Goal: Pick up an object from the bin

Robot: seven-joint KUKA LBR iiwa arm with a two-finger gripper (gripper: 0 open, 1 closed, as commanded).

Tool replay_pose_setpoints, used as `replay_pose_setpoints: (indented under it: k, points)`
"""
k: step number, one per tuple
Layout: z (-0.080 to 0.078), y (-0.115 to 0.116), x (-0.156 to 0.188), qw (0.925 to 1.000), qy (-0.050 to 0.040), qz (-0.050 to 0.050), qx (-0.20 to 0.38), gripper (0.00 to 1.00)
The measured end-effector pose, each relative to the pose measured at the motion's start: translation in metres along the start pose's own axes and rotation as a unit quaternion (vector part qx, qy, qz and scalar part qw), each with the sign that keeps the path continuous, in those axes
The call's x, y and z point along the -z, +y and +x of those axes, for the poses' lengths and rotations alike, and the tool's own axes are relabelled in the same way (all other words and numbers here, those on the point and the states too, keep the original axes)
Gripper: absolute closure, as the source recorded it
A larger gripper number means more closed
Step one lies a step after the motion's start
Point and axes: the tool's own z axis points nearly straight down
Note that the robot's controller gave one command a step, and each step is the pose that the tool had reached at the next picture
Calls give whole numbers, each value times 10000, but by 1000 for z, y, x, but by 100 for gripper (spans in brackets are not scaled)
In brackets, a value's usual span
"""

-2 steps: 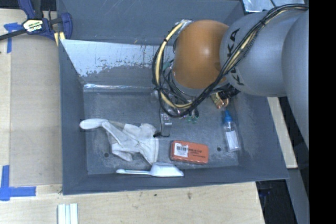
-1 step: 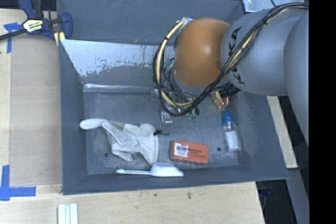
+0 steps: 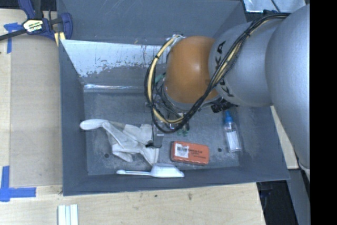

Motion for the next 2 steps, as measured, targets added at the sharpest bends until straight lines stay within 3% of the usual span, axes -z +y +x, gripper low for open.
replay_pose_setpoints:
  k: [1, 2]
  points:
    - [-8, 8, -27, 9991, 8, 2, -435, 100]
    - [-8, 8, -27, 9990, 8, 1, -437, 100]
